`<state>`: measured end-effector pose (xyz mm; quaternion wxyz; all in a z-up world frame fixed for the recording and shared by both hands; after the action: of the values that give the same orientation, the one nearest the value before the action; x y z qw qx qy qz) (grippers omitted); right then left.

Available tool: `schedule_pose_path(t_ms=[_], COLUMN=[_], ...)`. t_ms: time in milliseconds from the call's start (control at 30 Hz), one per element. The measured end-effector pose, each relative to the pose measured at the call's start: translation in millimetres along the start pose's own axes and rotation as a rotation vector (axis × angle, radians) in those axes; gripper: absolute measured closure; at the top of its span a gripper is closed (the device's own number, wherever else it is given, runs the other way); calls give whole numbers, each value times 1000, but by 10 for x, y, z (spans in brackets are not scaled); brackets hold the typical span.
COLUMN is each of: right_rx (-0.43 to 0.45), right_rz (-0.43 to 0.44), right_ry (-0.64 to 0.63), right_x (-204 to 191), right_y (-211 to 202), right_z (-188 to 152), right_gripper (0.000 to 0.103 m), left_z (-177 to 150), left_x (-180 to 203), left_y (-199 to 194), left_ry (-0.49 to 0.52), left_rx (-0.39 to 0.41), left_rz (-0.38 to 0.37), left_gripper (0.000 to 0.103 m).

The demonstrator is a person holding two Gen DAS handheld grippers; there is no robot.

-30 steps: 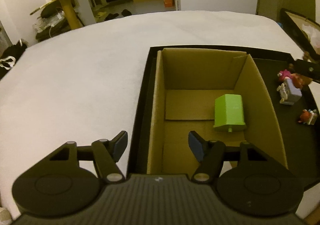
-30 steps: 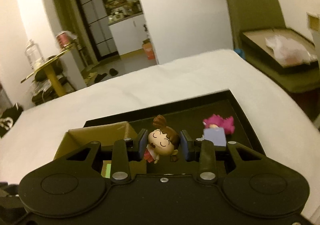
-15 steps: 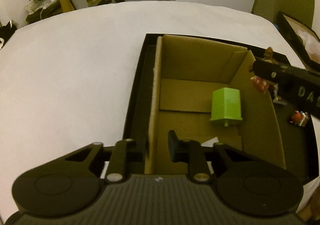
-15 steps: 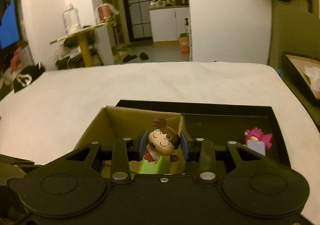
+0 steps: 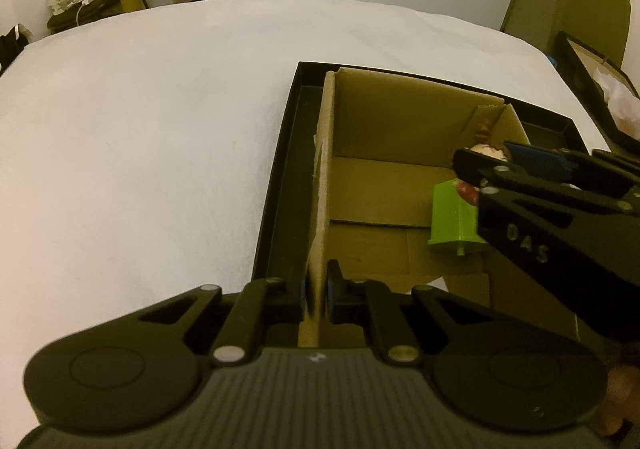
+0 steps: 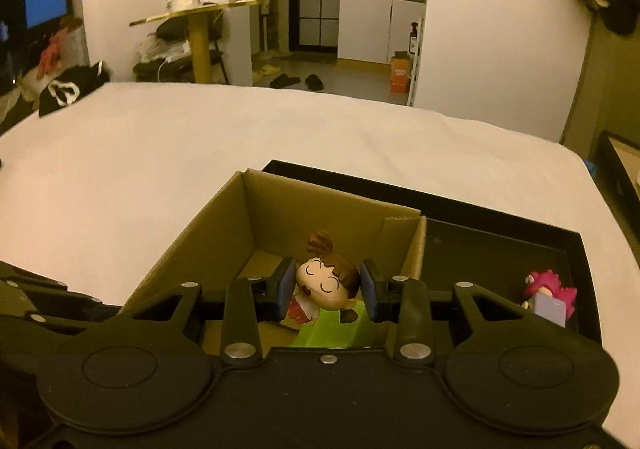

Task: Organize rigid objects
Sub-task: 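Carry the doll figurine with the right gripper into the box and release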

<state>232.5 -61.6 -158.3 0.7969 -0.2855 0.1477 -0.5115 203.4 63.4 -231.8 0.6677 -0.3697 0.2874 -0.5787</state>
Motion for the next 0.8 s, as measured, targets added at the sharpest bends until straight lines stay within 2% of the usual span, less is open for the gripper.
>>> schedule_pose_path(t_ms=[233, 567, 733, 800], right_rx=[4, 15, 35, 41], right_rz=[11, -10, -38, -46], right_ry=[-94, -8, 60, 91], right_x=[-120, 53, 194, 268], right_y=[-10, -144, -238, -272], right_z=[-39, -17, -6, -15], right_gripper=[63, 60, 51, 50], left_z=[3, 10, 8, 19], left_x=[-5, 7, 24, 37], left_y=[4, 5, 1, -2], left_ry=[-6, 4, 16, 19], left_rx=[-4, -17, -28, -30], left_rz=[-4, 16, 36, 44], left_gripper=[94, 94, 93, 93])
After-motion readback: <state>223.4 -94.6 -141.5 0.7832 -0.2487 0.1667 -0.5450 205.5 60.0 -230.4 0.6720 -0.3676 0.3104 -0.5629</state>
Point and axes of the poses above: each gripper's, at about its wrist camera, not at the fingertips, and y roughly the way its jaws point, x to its right, z to its top, the point moved 9 cm from there along y, roughly the way its jaws point, and after that the axes turned 1 degree about x, right-handed, at the moved point
